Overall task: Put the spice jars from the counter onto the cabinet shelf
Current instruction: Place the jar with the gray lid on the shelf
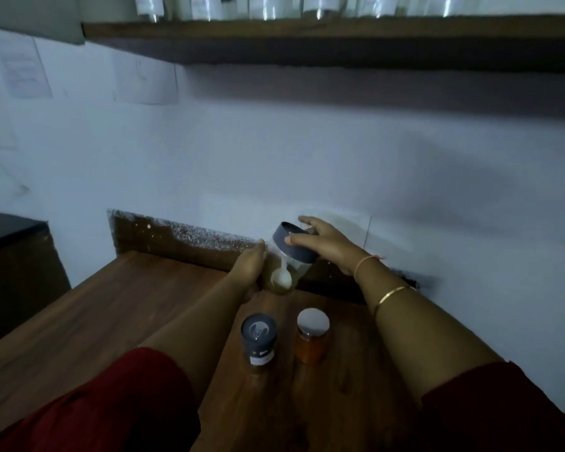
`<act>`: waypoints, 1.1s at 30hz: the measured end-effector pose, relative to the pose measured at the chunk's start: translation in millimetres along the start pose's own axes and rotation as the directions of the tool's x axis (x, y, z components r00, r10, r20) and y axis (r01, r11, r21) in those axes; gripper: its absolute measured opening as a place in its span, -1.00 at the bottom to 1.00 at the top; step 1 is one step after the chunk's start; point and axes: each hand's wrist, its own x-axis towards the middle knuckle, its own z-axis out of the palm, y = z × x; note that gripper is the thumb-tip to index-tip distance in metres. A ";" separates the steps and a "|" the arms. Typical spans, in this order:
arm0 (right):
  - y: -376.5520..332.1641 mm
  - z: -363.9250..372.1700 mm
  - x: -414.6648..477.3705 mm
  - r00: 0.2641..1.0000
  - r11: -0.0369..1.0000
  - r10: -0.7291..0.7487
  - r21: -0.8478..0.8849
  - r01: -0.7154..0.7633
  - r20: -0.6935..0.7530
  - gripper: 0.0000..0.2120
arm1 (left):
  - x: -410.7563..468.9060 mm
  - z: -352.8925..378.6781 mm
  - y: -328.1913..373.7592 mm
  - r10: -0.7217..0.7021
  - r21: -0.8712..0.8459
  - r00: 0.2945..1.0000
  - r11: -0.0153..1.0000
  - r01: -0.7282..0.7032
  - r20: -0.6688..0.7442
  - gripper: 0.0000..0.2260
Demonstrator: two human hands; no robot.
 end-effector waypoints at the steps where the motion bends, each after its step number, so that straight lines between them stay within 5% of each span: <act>1: -12.6 -6.8 -0.6 0.999 0.999 -0.040 0.027 0.041 -0.030 -0.31 | 2.9 1.2 10.3 -0.022 -0.106 0.998 0.994 0.027 0.050 -0.51; 6: -65.8 -37.4 -6.8 0.973 0.969 -0.200 0.121 0.214 -0.118 -0.32 | 0.9 6.8 61.3 -0.069 -0.406 0.955 0.895 0.187 0.288 -0.34; 13: -123.2 -65.7 -19.3 0.890 0.867 -0.394 0.229 0.443 -0.229 -0.41 | -19.2 16.5 118.1 -0.092 -0.294 0.845 0.913 0.283 0.527 -0.10; 18: -148.7 -77.3 -29.1 0.849 0.794 -0.436 0.317 0.519 -0.297 -0.40 | -28.4 26.2 144.7 0.046 -0.359 0.820 0.912 0.199 0.570 -0.19; 23: -163.4 -86.2 -32.3 0.810 0.634 -0.414 0.507 0.584 -0.415 -0.64 | -44.2 52.8 156.6 0.259 -0.497 0.851 0.868 0.003 0.457 -0.34; 28: -176.0 -87.0 -37.7 0.760 0.653 -0.334 0.444 0.613 -0.558 -0.81 | -56.6 76.5 162.7 0.500 -0.470 0.851 0.797 -0.378 0.163 -0.51; 31: -181.3 -85.0 -41.9 0.738 0.705 -0.259 0.400 0.585 -0.623 -0.92 | -63.9 84.6 165.7 0.653 -0.250 0.756 0.723 -0.644 -0.056 -0.40; 33: -185.8 -82.0 -43.1 0.757 0.711 -0.232 0.426 0.560 -0.610 -0.81 | -69.0 88.9 165.1 0.753 -0.080 0.643 0.639 -0.765 -0.140 -0.38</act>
